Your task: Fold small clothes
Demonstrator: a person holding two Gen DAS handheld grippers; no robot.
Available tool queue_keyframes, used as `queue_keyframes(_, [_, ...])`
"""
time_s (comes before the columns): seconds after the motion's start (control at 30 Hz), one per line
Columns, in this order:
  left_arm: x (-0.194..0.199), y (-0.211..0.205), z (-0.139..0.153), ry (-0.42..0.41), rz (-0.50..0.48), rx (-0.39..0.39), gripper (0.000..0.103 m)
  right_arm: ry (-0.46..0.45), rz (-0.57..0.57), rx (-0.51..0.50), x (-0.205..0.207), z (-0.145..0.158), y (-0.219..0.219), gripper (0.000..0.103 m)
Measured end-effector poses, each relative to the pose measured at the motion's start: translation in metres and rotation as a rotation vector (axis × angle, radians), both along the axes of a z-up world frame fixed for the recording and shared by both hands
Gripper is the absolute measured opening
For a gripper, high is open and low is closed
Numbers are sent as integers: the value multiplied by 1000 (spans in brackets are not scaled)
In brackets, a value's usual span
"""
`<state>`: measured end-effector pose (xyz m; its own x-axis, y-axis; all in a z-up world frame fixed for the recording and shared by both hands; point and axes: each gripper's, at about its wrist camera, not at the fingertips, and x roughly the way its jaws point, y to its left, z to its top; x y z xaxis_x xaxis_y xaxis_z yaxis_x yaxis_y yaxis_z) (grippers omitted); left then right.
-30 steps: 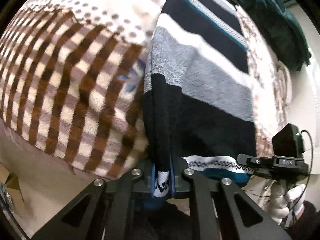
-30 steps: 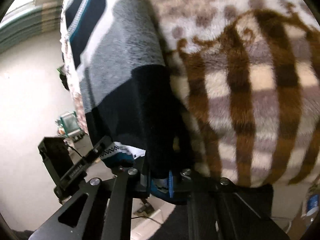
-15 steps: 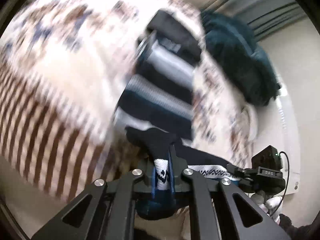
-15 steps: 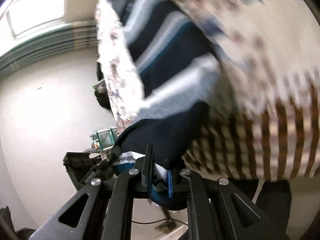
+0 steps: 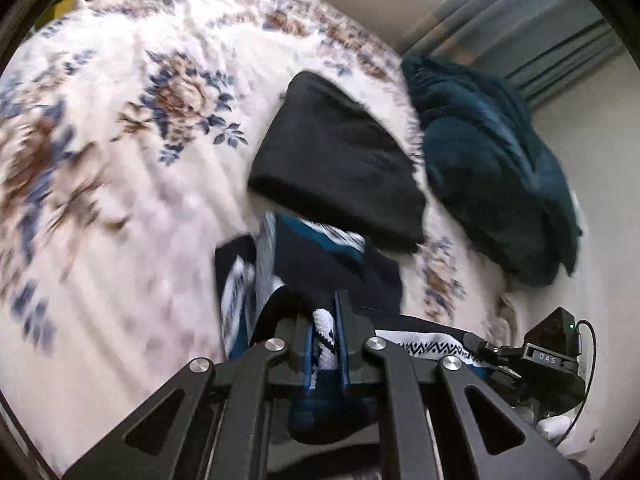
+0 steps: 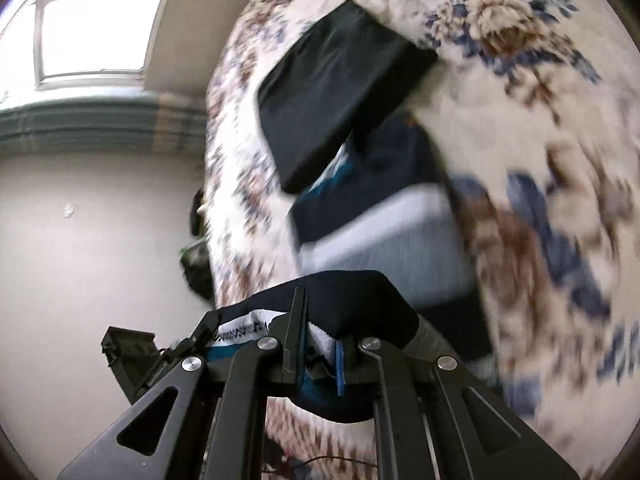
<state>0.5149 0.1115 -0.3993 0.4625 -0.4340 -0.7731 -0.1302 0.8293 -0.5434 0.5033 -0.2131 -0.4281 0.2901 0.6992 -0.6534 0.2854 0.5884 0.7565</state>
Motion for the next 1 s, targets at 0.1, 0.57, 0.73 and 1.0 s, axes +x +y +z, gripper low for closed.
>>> queue_keyframes(0.1, [39, 1, -39, 80, -4, -21, 8, 66, -42, -53, 46, -44, 7, 11])
queue_keyframes(0.57, [85, 42, -108, 301, 180, -380, 11, 249, -275, 172, 105, -100, -10, 25])
queue_keyframes(0.73, [80, 50, -108, 305, 243, -530, 44, 204, -315, 242, 119, -95, -9, 54])
queue_keyframes(1.0, [90, 55, -76, 193, 235, -439, 54, 119, -216, 79, 127, -72, -1, 61])
